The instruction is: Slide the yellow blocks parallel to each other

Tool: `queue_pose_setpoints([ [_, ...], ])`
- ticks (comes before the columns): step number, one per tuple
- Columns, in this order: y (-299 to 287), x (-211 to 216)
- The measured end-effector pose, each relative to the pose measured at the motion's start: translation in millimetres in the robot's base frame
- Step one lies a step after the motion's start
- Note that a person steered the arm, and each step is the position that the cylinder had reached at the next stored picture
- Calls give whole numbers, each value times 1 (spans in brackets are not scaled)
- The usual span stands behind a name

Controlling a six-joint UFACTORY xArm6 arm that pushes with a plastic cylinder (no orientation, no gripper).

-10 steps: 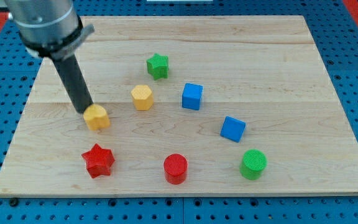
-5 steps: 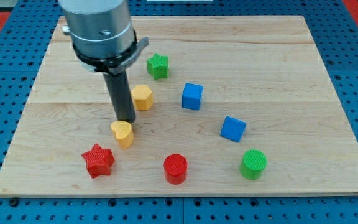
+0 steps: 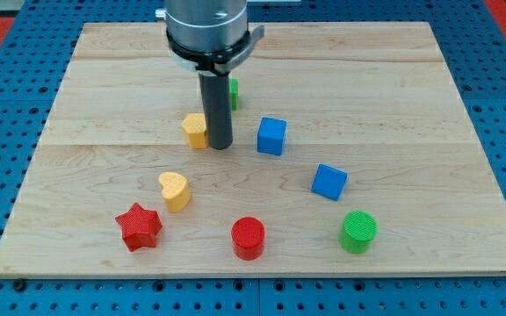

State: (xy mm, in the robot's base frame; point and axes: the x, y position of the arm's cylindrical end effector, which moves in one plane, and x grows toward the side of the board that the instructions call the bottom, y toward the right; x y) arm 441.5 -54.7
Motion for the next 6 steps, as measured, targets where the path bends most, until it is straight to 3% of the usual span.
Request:
queue_pose_setpoints([
  [1, -2, 17],
  [2, 25, 72],
  [3, 5, 92],
  [6, -68, 91],
])
